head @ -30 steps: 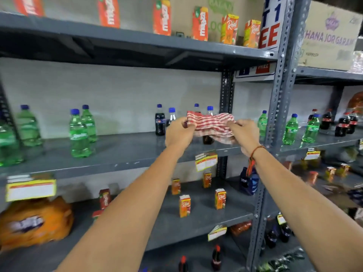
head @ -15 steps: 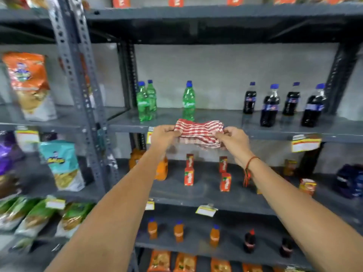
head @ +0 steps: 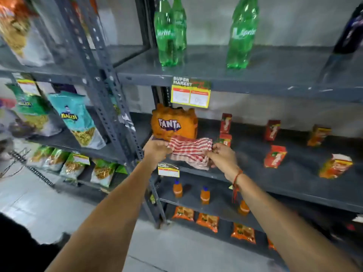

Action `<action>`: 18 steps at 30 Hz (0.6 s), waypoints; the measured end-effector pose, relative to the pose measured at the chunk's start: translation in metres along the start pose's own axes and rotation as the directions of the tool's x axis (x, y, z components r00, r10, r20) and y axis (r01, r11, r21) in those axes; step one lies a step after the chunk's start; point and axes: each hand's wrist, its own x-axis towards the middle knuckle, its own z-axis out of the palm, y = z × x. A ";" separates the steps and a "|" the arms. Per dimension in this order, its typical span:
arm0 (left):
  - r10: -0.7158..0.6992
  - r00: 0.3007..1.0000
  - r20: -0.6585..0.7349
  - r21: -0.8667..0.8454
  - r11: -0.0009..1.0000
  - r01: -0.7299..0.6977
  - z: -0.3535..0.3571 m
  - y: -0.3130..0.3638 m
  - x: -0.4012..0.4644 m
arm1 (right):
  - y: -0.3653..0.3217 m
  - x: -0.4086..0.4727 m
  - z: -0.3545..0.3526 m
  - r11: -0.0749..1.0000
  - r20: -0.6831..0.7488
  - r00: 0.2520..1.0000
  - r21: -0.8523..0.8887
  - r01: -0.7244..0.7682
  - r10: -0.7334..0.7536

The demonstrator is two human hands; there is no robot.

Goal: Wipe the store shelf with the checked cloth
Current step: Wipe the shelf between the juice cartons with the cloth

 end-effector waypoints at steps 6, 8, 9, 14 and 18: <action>-0.126 0.990 -0.061 0.116 0.984 0.133 0.027 -0.042 0.058 | 0.050 0.059 0.042 0.994 0.115 0.993 -0.105 0.008 0.004; -0.136 0.986 -0.094 0.107 0.983 0.146 0.034 -0.049 0.068 | 0.061 0.072 0.051 0.990 0.140 0.990 -0.138 -0.001 0.020; -0.146 0.984 -0.101 0.109 0.982 0.157 0.037 -0.052 0.073 | 0.065 0.077 0.055 0.988 0.151 0.988 -0.156 -0.010 0.034; -0.093 0.996 -0.017 0.252 0.963 0.094 0.037 -0.070 0.089 | 0.066 0.080 0.059 0.915 0.200 0.979 -0.401 0.047 0.037; -0.028 0.998 0.062 0.386 0.922 0.002 0.031 -0.073 0.102 | 0.063 0.082 0.057 0.821 0.166 0.984 -0.553 0.143 -0.060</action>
